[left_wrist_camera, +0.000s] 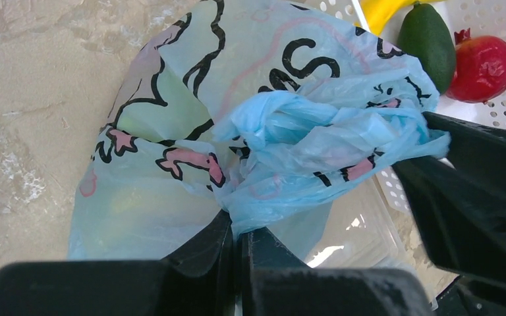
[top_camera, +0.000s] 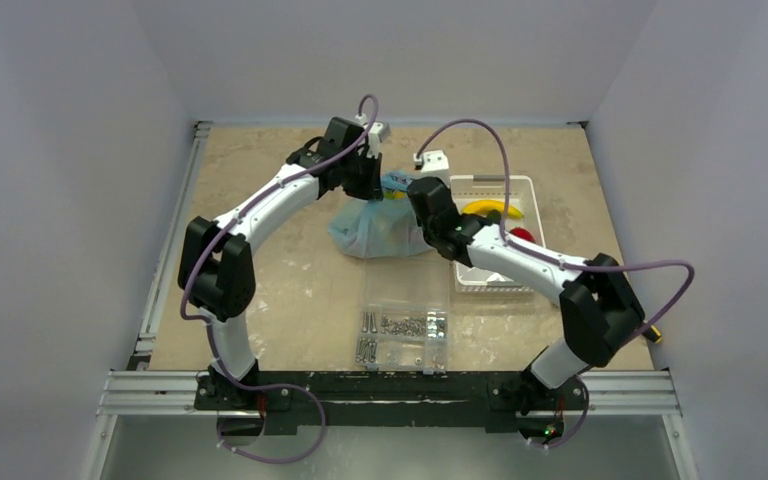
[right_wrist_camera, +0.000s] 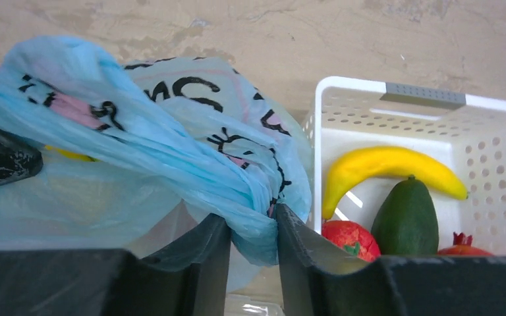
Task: Take the fake fruits out of the plastic bag
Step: Untie the plastic bag at the center of the board.
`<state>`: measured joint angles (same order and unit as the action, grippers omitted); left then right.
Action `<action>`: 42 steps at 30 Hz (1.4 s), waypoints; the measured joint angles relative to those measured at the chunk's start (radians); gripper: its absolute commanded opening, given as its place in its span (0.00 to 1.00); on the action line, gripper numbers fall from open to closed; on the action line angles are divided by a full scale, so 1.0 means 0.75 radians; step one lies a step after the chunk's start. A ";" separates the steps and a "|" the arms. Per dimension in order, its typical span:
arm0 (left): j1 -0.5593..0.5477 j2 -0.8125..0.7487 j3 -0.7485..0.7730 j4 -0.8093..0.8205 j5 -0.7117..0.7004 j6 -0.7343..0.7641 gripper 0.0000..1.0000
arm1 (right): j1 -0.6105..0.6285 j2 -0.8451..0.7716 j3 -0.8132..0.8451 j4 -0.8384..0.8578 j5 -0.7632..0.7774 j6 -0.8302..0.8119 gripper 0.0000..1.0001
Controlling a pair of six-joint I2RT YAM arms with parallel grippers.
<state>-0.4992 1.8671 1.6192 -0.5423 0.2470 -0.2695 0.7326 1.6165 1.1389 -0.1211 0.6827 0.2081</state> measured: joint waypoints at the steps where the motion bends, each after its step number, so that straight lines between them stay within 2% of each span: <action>1: -0.002 0.000 0.000 -0.001 0.001 0.000 0.00 | -0.010 -0.037 -0.038 0.033 -0.011 0.029 0.22; 4: -0.005 0.000 0.000 -0.006 -0.001 0.000 0.00 | -0.104 -0.192 -0.175 0.153 -0.163 0.136 0.19; 8: -0.005 0.000 0.000 -0.001 -0.002 -0.001 0.00 | -0.355 -0.362 -0.396 0.425 -0.563 0.328 0.09; 9: -0.005 0.000 0.000 0.001 -0.001 -0.001 0.00 | -0.432 -0.377 -0.455 0.510 -0.693 0.394 0.08; 12: -0.004 -0.002 0.000 -0.001 -0.001 0.002 0.00 | -0.535 -0.343 -0.520 0.640 -0.920 0.507 0.04; 13: -0.003 -0.004 0.000 -0.004 0.000 0.005 0.09 | -0.547 -0.325 -0.529 0.669 -0.975 0.531 0.04; 15: 0.002 -0.009 0.000 -0.010 -0.002 0.021 0.39 | -0.555 -0.293 -0.534 0.709 -1.061 0.559 0.03; 17: 0.002 -0.021 0.000 -0.013 -0.015 0.047 0.57 | -0.555 -0.285 -0.534 0.726 -1.110 0.562 0.03; 19: -0.005 -0.045 0.000 -0.011 -0.051 0.071 0.68 | -0.555 -0.290 -0.534 0.733 -1.135 0.558 0.03; 21: -0.021 -0.076 0.000 -0.001 -0.106 0.105 0.72 | -0.555 -0.297 -0.534 0.735 -1.147 0.550 0.03; 28: -0.183 -0.129 0.067 0.011 -0.398 0.346 0.74 | -0.555 -0.307 -0.533 0.728 -1.161 0.524 0.03; 33: -0.273 -0.019 0.226 0.001 -0.489 0.459 0.63 | -0.555 -0.307 -0.531 0.721 -1.182 0.515 0.03; 36: -0.280 0.054 0.312 -0.009 -0.492 0.485 0.44 | -0.555 -0.307 -0.529 0.719 -1.184 0.509 0.02; 38: -0.278 0.091 0.354 -0.034 -0.490 0.493 0.38 | -0.555 -0.307 -0.529 0.719 -1.184 0.506 0.02; 42: -0.274 0.148 0.433 -0.098 -0.483 0.518 0.45 | -0.555 -0.307 -0.529 0.719 -1.185 0.505 0.02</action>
<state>-0.7044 1.9781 1.9442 -0.6159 -0.1154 0.1192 0.3161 1.3861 0.7422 0.4179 -0.2058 0.5869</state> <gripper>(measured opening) 0.409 0.029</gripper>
